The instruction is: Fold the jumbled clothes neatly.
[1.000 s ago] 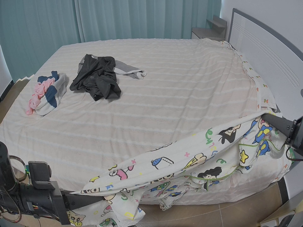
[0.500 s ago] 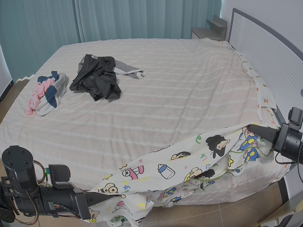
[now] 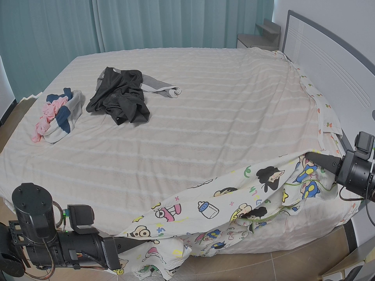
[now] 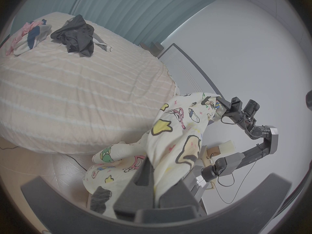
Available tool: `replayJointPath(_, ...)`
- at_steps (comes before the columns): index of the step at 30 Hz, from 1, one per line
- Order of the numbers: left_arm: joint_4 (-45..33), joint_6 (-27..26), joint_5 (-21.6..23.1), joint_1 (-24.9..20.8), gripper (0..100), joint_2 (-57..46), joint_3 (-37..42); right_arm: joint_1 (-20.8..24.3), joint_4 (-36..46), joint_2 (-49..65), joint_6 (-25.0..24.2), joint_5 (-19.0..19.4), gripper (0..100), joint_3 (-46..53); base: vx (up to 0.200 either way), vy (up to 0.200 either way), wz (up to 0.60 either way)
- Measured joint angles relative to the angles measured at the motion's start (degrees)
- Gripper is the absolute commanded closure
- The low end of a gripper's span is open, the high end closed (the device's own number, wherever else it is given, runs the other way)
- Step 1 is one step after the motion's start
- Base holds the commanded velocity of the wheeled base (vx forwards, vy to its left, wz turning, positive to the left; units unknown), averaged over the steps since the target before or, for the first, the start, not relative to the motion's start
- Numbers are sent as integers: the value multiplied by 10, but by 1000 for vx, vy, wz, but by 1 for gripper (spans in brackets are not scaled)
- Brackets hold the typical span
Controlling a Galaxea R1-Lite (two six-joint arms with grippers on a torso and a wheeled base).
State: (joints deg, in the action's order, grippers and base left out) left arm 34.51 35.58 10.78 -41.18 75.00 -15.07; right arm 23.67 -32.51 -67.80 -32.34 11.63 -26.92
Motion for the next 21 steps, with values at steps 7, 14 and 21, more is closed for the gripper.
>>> replayJointPath(7, 39, -2, -3, -1, 100, 28, 0, -6, -19, -9, 2, 6, 100, -2, 200, 0, 0)
replayJointPath(14, 82, -3, -4, 0, 100, 71, -3, -12, -36, -25, 5, 9, 100, -4, 200, 0, 0)
replayJointPath(21, 129, -2, -10, 7, 100, 121, -6, -26, -65, -57, 6, 24, 100, -5, 200, 0, 0)
